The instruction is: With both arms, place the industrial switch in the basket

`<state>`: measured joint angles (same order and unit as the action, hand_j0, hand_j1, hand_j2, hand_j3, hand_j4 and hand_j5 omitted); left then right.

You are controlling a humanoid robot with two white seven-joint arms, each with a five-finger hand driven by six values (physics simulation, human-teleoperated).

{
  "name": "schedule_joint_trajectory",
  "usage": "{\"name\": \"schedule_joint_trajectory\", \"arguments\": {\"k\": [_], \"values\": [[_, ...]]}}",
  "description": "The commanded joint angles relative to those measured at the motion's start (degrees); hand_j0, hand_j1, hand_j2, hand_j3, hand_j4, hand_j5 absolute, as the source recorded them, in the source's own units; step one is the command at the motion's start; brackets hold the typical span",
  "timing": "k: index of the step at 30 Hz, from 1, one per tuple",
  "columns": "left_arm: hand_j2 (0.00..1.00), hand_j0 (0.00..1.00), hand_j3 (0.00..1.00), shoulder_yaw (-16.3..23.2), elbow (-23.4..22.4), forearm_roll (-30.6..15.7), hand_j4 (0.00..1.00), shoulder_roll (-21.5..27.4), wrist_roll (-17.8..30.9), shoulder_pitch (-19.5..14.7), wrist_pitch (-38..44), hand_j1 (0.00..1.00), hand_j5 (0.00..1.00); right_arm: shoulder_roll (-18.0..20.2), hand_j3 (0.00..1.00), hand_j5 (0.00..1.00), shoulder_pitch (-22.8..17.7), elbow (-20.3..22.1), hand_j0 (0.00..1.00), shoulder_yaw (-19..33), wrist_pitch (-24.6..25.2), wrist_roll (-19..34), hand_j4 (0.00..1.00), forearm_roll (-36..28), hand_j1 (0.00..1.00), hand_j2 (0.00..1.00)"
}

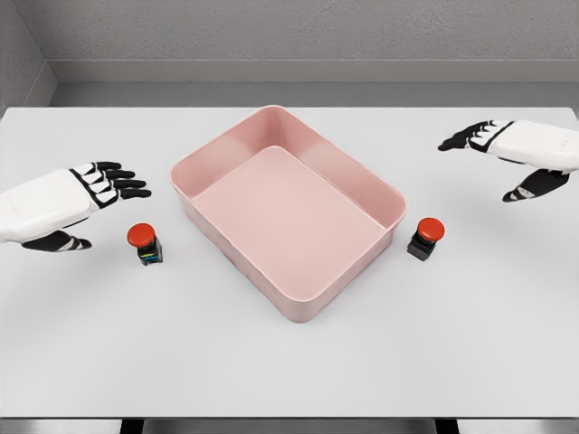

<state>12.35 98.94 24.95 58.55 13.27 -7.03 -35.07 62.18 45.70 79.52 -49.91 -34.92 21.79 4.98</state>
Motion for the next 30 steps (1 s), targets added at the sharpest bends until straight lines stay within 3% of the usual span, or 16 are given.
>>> {"name": "schedule_joint_trajectory", "arguments": {"k": [1, 5, 7, 9, 11, 20, 22, 26, 27, 30], "values": [[1.0, 1.0, 1.0, -0.3, 0.1, 1.1, 1.0, -0.2, 0.0, 0.0, 0.1, 1.0, 1.0, 0.2, 1.0, 1.0, 0.0, 0.1, 1.0, -0.2, -0.1, -1.7, 1.0, -0.4, 1.0, 1.0], [1.0, 1.0, 1.0, -0.2, 0.1, 1.5, 1.0, 0.3, 0.0, 0.8, 0.1, 1.0, 1.0, 1.2, 1.0, 1.0, 0.0, 0.2, 1.0, -1.0, 0.1, -2.0, 1.0, -0.4, 1.0, 1.0], [1.0, 1.0, 1.0, -2.1, 0.1, 1.7, 1.0, -0.2, 0.4, 1.1, 0.1, 1.0, 1.0, 1.5, 1.0, 1.0, 0.0, 0.1, 1.0, -1.1, -0.1, -2.2, 1.0, -0.4, 1.0, 1.0], [1.0, 1.0, 1.0, -3.4, 0.0, 1.9, 1.0, -0.3, 4.0, 1.8, 0.1, 1.0, 1.0, 1.8, 1.0, 1.0, 0.0, 0.0, 1.0, -1.7, -0.1, -2.2, 1.0, -0.4, 1.0, 1.0], [1.0, 1.0, 1.0, -3.6, 0.2, 5.9, 1.0, -0.5, 4.0, 1.9, 0.1, 1.0, 1.0, 1.9, 1.0, 1.0, -0.1, -0.1, 1.0, -3.0, -0.1, -2.1, 1.0, -0.4, 1.0, 1.0], [1.0, 1.0, 1.0, -3.0, 2.0, 6.5, 1.0, -4.7, 3.3, 1.9, 0.1, 1.0, 1.0, 1.3, 1.0, 1.0, -2.0, -0.2, 1.0, -3.5, 0.8, -1.6, 1.0, -0.3, 1.0, 1.0], [1.0, 1.0, 1.0, -1.4, 1.7, 8.9, 1.0, -6.5, 3.3, 1.6, 0.1, 1.0, 1.0, 1.0, 1.0, 1.0, -2.6, -0.2, 1.0, -3.5, 1.6, -1.5, 1.0, -0.1, 1.0, 1.0], [1.0, 1.0, 1.0, -1.4, 0.0, 10.1, 1.0, -7.7, 3.3, 1.2, 0.1, 1.0, 1.0, -2.7, 1.0, 1.0, -2.6, -2.3, 1.0, -3.1, 2.3, 2.0, 1.0, 0.3, 1.0, 1.0], [1.0, 1.0, 1.0, -1.4, -1.5, 12.1, 1.0, -8.8, 3.3, 0.6, 0.1, 1.0, 1.0, -2.9, 1.0, 1.0, -2.6, -2.4, 1.0, -3.2, 2.4, 2.4, 1.0, 0.3, 1.0, 1.0], [1.0, 1.0, 1.0, -1.4, -5.1, 12.5, 1.0, -9.1, 3.3, -0.3, 0.1, 1.0, 1.0, -3.9, 1.0, 1.0, -2.6, -2.4, 1.0, -3.4, 3.5, 2.4, 1.0, 0.5, 1.0, 1.0]]}}
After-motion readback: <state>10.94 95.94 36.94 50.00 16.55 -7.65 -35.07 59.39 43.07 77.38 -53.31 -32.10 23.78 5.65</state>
